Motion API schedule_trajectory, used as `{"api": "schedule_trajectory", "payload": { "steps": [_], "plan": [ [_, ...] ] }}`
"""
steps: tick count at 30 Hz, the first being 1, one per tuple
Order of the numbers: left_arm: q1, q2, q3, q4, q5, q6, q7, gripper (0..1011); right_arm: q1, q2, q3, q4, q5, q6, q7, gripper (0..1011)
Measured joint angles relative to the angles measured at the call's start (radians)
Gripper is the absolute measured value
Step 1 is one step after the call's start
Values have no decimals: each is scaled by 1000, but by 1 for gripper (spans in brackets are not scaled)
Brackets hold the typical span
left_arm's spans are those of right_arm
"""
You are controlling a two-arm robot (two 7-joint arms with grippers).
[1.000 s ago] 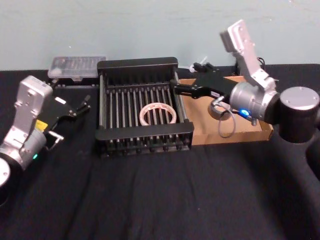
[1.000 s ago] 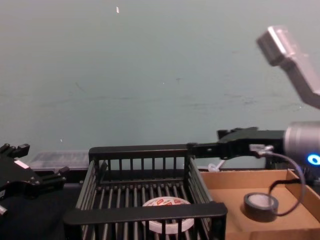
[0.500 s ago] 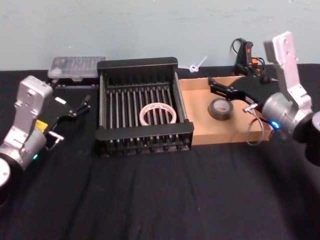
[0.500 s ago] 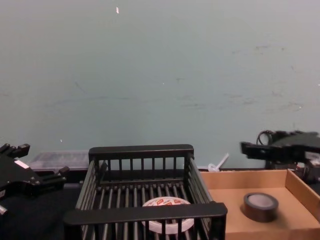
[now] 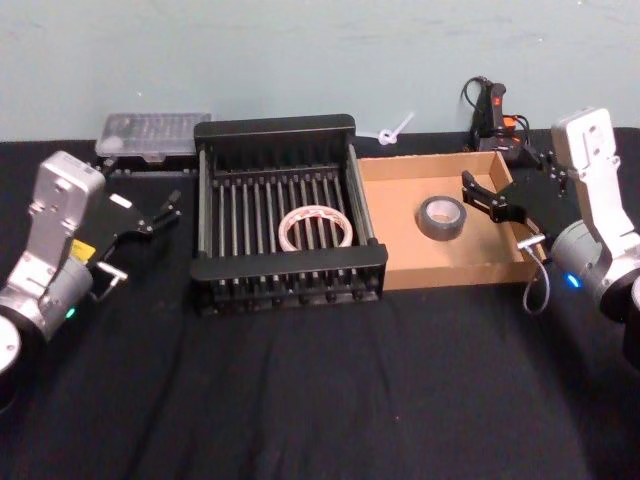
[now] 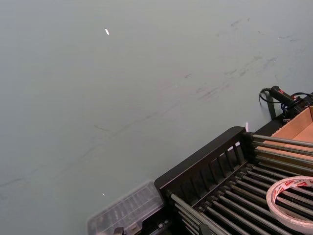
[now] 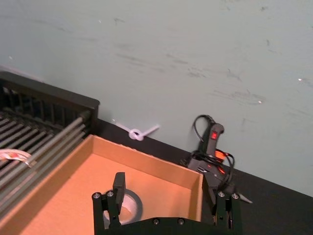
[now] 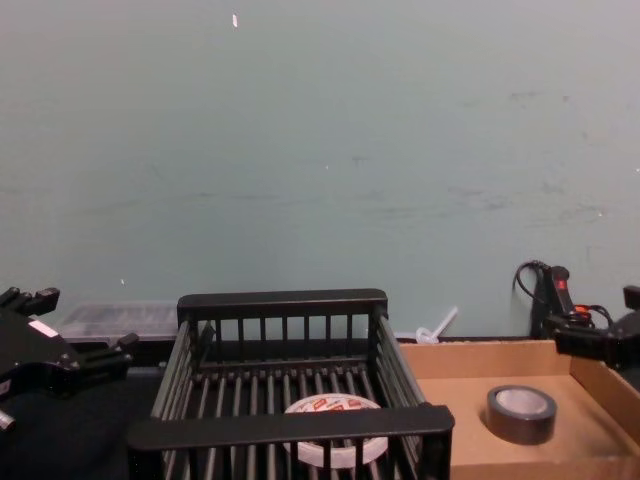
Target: Pick up the white tape and place it into the black box , Pick up the silver tape and place it into the brown box.
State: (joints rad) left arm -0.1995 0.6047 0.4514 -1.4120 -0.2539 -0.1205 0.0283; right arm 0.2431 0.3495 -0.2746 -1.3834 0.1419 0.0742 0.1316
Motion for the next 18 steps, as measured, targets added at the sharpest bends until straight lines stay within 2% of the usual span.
{"api": "schedule_trajectory", "payload": {
  "steps": [9, 18],
  "plan": [
    [0, 0, 0, 0, 0, 0, 0, 1001, -4, -14, 1, 36, -60, -17, -23, 1002],
    [0, 0, 0, 0, 0, 0, 0, 1001, -2, -22, 4, 51, -83, -14, -25, 1002]
  ]
}}
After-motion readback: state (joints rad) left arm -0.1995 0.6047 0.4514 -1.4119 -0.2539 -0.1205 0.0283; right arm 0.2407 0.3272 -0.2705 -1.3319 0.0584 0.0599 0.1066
